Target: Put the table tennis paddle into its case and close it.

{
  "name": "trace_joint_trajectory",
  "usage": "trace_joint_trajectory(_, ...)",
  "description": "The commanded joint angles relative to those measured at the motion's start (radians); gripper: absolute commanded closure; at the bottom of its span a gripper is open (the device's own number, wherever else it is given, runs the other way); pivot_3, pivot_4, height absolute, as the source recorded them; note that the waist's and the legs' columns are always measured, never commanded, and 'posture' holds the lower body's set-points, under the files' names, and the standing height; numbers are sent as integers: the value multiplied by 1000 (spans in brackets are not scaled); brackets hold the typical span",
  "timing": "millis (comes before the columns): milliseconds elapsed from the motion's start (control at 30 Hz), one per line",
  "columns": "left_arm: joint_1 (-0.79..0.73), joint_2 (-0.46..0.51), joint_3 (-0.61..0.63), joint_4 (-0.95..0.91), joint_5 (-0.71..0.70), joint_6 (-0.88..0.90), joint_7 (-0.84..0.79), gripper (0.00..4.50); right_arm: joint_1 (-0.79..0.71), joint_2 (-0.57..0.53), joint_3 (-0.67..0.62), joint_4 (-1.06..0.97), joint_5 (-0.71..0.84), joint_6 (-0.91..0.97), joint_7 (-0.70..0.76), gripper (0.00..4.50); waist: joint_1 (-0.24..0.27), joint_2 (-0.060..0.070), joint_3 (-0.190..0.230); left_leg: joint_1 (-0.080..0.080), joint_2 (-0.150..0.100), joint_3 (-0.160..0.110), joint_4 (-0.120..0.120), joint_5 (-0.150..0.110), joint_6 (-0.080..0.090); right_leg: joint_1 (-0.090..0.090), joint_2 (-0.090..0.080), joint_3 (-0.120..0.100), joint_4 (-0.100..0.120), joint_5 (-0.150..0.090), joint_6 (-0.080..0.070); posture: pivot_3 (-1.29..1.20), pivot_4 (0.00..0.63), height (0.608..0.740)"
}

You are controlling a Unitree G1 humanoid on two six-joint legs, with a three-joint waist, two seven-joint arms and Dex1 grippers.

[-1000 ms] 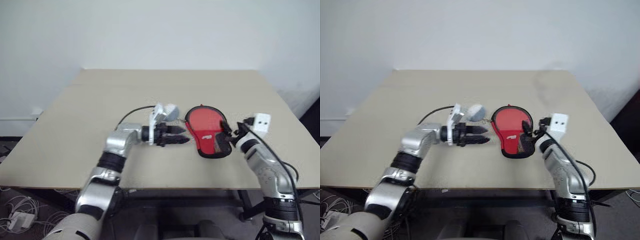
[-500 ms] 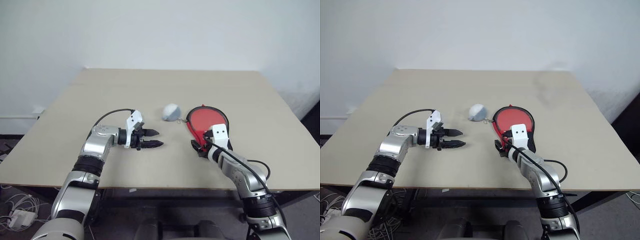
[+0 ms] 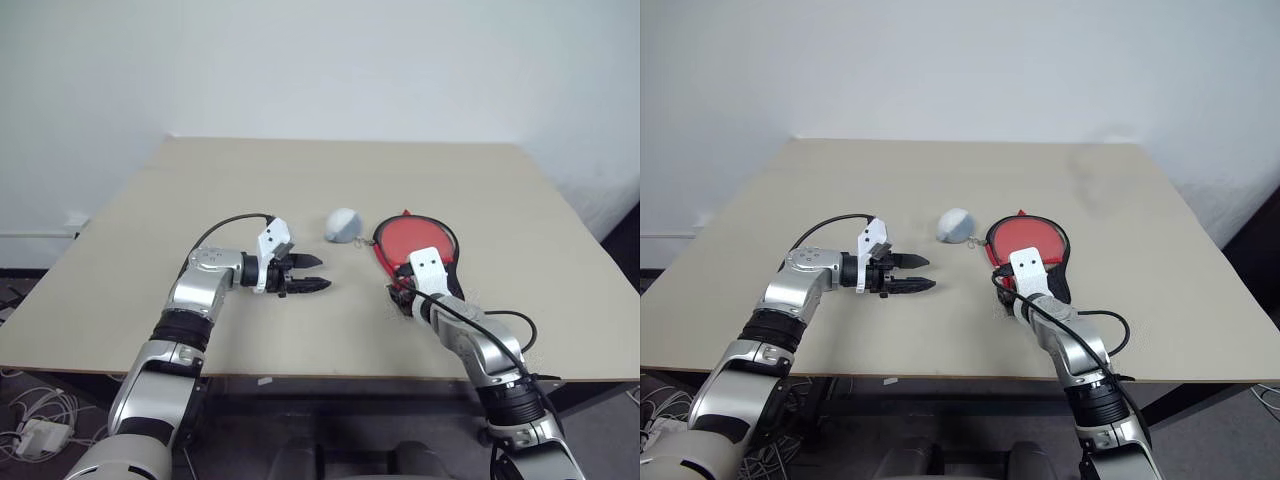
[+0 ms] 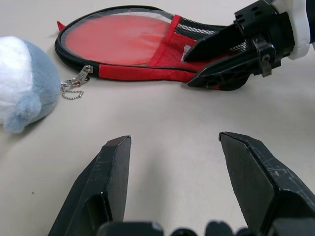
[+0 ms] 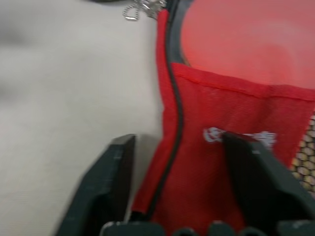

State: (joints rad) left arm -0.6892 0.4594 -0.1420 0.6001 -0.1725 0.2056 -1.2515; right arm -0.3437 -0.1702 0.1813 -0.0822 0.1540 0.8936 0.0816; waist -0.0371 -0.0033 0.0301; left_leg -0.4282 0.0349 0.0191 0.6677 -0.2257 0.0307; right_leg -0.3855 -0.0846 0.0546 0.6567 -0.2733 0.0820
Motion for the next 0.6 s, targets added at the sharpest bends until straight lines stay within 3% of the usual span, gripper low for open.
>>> trace_joint_trajectory(33,-31,-3,10,-29,-3,-17,4,1412,16,1,-4,78,-31,59,-12,3040,0,0,0,0,0,0,0,0,0,0,0,0,0,0,0,0,0,728)
trace_joint_trajectory(67,-29,-3,9,-34,-2,-18,4,1412,16,-2,-7,84,-34,68,-12,3320,0,0,0,0,0,0,0,0,0,1,0,0,0,0,0,0,0,728)
trace_joint_trajectory(200,-27,-1,9,-37,-2,-17,2,1412,16,-5,-13,82,-31,94,3,3320,1,-3,-2,1,0,-1,0,0,0,2,0,-1,0,0,0,0,0,728)
trace_joint_trajectory(367,-15,-6,6,-51,-2,-16,9,1412,17,3,-28,83,-42,105,-11,4450,1,-4,-3,1,0,-1,0,0,0,2,0,-2,-1,0,0,0,0,728)
trace_joint_trajectory(600,-4,-5,2,-70,-2,-7,10,1412,29,21,-111,-27,40,186,42,4450,10,-5,-3,1,0,-2,0,0,0,3,-1,-2,-1,0,0,0,0,728)
